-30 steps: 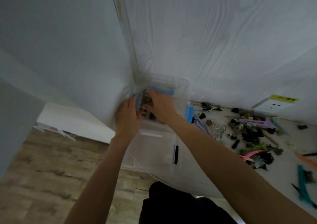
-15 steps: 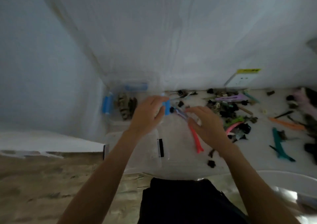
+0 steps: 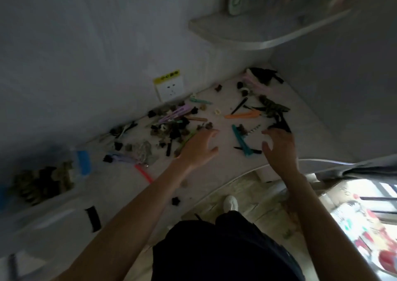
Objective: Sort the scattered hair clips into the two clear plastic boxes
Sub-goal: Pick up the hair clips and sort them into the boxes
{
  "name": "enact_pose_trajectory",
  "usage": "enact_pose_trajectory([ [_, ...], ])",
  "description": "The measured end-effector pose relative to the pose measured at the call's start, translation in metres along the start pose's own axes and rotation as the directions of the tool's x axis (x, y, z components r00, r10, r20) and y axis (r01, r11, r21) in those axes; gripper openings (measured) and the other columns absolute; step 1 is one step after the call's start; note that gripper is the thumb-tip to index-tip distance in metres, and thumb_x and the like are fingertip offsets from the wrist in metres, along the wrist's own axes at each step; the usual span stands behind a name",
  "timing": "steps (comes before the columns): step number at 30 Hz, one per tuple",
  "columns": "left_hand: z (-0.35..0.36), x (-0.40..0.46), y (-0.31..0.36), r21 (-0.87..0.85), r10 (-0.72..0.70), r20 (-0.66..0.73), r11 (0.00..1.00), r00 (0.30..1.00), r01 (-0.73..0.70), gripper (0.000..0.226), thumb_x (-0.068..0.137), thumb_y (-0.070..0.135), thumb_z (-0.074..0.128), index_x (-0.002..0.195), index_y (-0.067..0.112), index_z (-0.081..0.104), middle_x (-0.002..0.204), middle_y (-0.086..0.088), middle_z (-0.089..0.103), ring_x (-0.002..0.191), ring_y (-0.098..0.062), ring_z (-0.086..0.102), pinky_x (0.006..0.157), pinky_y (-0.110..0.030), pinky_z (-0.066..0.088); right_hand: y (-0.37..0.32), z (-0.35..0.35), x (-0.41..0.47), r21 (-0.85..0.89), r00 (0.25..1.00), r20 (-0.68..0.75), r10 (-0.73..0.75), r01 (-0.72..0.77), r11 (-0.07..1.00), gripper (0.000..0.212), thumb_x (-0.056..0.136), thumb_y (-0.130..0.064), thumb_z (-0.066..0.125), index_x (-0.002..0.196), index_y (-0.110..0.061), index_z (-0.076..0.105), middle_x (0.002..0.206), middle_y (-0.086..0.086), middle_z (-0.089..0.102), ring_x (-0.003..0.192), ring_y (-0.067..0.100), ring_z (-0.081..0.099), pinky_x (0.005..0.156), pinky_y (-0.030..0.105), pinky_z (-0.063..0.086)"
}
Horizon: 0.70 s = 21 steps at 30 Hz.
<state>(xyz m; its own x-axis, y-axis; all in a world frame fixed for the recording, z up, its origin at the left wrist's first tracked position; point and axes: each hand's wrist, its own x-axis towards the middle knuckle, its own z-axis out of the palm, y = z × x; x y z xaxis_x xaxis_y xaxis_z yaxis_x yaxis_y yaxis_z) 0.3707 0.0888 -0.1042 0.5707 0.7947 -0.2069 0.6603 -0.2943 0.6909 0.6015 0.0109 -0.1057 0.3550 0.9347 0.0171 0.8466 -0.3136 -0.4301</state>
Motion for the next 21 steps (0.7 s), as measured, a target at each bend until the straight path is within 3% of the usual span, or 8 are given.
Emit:
enact_pose_trajectory([
  [3,0.032,0.041,0.029,0.041,0.053,0.040,0.998,0.998,-0.055,0.053,0.089,0.026,0.059,0.136,0.015,0.039,0.137,-0.005,0.046,0.126,-0.020,0.042,0.104,-0.031,0.037,0.047,-0.014,0.033,-0.045,0.991,0.072,0.112,-0.109,0.993,0.050,0.084,-0.020,0.060,0.132,-0.013,0.047,0.140,0.020,0.037,0.124,0.042,0.034,0.099,0.052,0.037],
  [6,0.059,0.075,0.045,0.107,0.043,-0.022,0.993,0.999,-0.041,0.047,0.085,0.024,0.063,0.128,0.020,0.046,0.129,-0.003,0.050,0.119,-0.023,0.045,0.094,-0.036,0.045,0.071,-0.013,0.058,-0.075,0.965,0.246,0.089,-0.072,0.995,0.064,0.083,-0.026,0.065,0.139,-0.021,0.036,0.149,0.017,0.022,0.129,0.042,0.029,0.100,0.052,0.036],
  [10,0.076,0.100,0.055,0.197,-0.055,-0.091,0.978,0.994,0.072,0.040,0.087,0.017,0.059,0.126,0.021,0.049,0.132,-0.003,0.047,0.124,-0.023,0.039,0.094,-0.035,0.044,0.080,-0.002,0.065,-0.020,0.946,0.324,-0.034,0.043,0.999,0.054,0.083,-0.020,0.062,0.134,-0.020,0.043,0.146,0.016,0.028,0.119,0.039,0.038,0.090,0.045,0.043],
  [16,0.080,0.105,0.048,0.174,-0.118,-0.145,0.974,0.982,0.143,0.026,0.084,0.020,0.065,0.110,0.018,0.063,0.117,-0.004,0.061,0.108,-0.023,0.055,0.089,-0.030,0.046,0.080,0.012,0.051,-0.048,0.930,0.333,-0.157,0.182,0.982,0.031,0.083,-0.033,0.062,0.109,-0.016,0.059,0.128,0.012,0.048,0.116,0.033,0.040,0.089,0.041,0.043],
  [18,0.075,0.105,0.050,0.141,-0.108,-0.184,0.981,0.977,0.135,0.024,0.082,0.022,0.067,0.105,0.017,0.065,0.113,-0.003,0.062,0.102,-0.020,0.058,0.084,-0.025,0.045,0.077,0.011,0.050,0.009,0.929,0.324,-0.178,0.185,0.983,0.028,0.086,-0.032,0.059,0.109,-0.015,0.059,0.125,0.011,0.051,0.113,0.031,0.045,0.088,0.038,0.044],
  [21,0.065,0.099,0.055,0.040,-0.081,-0.273,0.995,0.959,0.095,0.022,0.082,0.024,0.068,0.100,0.014,0.064,0.106,-0.005,0.060,0.093,-0.020,0.059,0.080,-0.031,0.049,0.067,0.005,0.051,0.170,0.937,0.319,-0.145,0.094,0.981,0.039,0.087,-0.032,0.059,0.122,-0.017,0.051,0.125,0.009,0.051,0.107,0.028,0.052,0.083,0.034,0.044],
])
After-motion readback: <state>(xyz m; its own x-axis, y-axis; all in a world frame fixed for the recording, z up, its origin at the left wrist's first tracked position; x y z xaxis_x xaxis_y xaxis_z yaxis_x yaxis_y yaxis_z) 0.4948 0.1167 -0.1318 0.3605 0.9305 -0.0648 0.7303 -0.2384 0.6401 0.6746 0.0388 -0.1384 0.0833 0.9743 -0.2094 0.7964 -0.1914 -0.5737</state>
